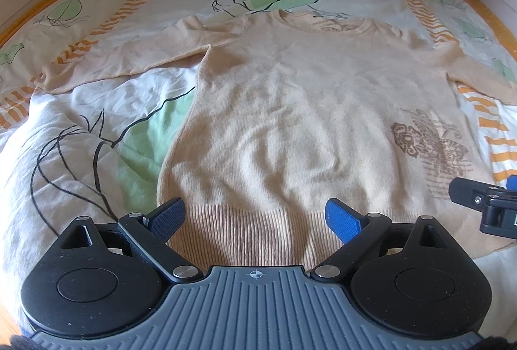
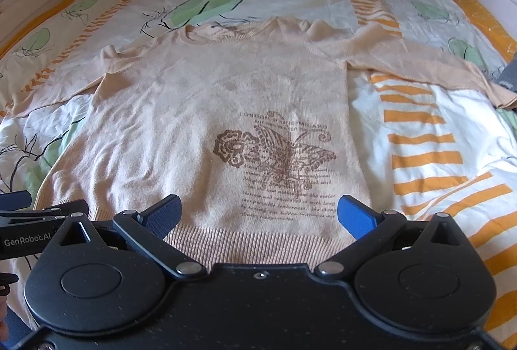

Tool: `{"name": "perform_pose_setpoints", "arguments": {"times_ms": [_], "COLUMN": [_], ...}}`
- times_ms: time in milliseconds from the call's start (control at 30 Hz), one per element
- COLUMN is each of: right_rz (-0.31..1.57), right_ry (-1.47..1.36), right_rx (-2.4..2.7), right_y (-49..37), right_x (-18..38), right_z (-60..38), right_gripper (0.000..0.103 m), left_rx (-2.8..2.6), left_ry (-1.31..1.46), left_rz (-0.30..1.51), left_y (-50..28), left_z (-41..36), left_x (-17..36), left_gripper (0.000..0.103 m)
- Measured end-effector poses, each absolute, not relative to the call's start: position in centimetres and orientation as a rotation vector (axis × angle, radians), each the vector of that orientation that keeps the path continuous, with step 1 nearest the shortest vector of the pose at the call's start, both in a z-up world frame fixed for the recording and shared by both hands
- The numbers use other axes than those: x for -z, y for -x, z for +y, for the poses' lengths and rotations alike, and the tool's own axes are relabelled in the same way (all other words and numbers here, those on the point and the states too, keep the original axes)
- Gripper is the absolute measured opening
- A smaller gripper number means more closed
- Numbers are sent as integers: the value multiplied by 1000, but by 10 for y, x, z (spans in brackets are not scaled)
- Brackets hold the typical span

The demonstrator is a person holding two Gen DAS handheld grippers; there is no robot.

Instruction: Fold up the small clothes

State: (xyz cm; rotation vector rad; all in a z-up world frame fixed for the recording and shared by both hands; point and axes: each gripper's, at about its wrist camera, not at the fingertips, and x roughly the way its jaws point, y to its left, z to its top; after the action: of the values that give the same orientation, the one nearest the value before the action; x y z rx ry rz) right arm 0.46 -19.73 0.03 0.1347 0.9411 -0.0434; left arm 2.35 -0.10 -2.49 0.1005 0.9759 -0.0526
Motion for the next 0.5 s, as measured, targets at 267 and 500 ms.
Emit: {"name": "perform_pose_setpoints", "arguments": {"times_ms": [267,500], "right_rz": [1015,1043], "right_ry": [-164,-139], "right_rx": [62,76], "right_y": [-25,-48], "right_x": [17,28], "right_z": [-202,-204], "right_gripper": [102,102], "left_rx": [51,40], "left_ry": [-156,-164], "left_rz": [991,1035], "left_y": [-50,-76], "left_z": [-8,-10], "left_x": [34,48], "left_gripper": [94,94]}}
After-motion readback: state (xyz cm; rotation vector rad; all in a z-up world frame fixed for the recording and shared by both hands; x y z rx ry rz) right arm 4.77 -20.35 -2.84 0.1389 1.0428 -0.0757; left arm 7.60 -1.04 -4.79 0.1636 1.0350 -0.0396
